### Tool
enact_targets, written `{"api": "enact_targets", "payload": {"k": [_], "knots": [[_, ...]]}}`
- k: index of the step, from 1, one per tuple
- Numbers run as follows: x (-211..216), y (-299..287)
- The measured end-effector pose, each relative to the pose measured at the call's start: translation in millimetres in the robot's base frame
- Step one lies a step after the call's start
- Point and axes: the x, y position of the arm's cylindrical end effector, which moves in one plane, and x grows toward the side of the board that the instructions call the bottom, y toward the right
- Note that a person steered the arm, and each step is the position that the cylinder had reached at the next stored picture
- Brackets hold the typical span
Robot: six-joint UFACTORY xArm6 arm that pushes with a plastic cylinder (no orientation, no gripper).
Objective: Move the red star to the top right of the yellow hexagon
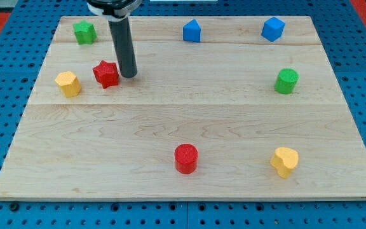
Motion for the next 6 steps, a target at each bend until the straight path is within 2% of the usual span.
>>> {"api": "enact_targets", "payload": {"k": [1,2,4,5,6], "knots": [[21.0,-25.6],[26.1,-8.2],[42.5,-32.8],[41.8,-35.4],[7.4,-36.2]]}}
